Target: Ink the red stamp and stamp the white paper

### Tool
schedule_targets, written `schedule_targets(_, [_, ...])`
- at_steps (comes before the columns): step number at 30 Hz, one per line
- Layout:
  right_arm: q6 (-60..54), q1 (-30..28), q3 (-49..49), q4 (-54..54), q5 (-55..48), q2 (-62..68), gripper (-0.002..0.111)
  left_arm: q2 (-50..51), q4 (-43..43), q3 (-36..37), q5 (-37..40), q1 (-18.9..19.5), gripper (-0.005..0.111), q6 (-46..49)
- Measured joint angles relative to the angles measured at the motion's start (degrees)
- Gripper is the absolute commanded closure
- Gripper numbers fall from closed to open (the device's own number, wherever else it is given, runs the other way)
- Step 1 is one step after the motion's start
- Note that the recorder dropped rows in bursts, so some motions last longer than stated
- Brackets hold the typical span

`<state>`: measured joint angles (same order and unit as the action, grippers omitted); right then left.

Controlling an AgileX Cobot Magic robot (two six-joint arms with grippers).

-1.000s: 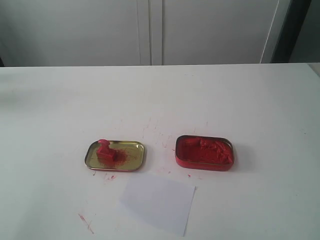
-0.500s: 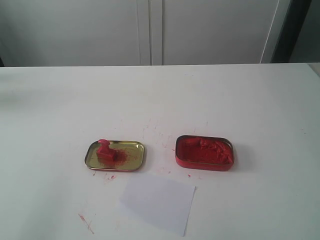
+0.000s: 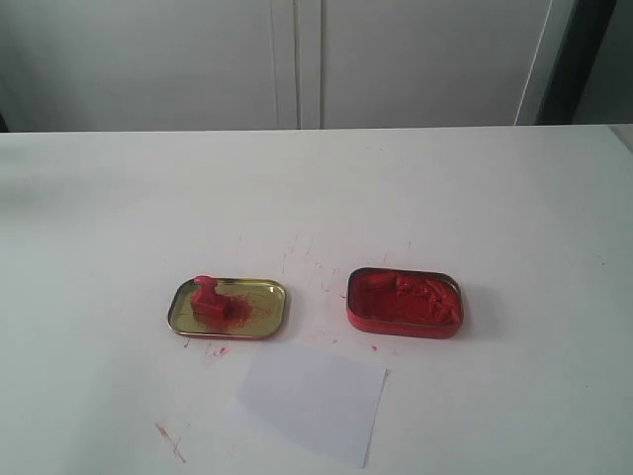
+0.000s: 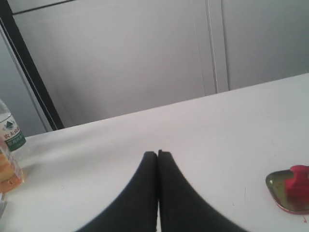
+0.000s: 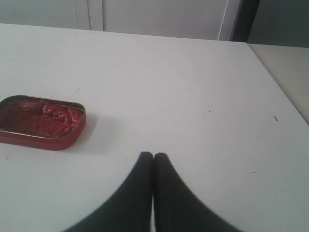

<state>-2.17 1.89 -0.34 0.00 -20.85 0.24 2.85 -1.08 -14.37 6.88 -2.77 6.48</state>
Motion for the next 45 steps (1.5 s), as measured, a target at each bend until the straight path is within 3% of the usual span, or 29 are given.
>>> schedule_targets(18, [0.47, 0.0, 0.0, 0.0, 0.0, 0.0, 0.108, 27.61, 0.0, -20.27, 12.8, 0.0, 0.107, 0.0])
schedule_targets(37, [0.68, 0.0, 0.0, 0.0, 0.0, 0.0, 0.108, 57.68, 0.0, -39.87, 33.48, -0.12, 0.107, 2.57])
schedule_targets(45, [0.68, 0.0, 0.0, 0.0, 0.0, 0.0, 0.108, 67.6, -0.24, -45.42, 38.44, -5.78, 0.107, 3.44])
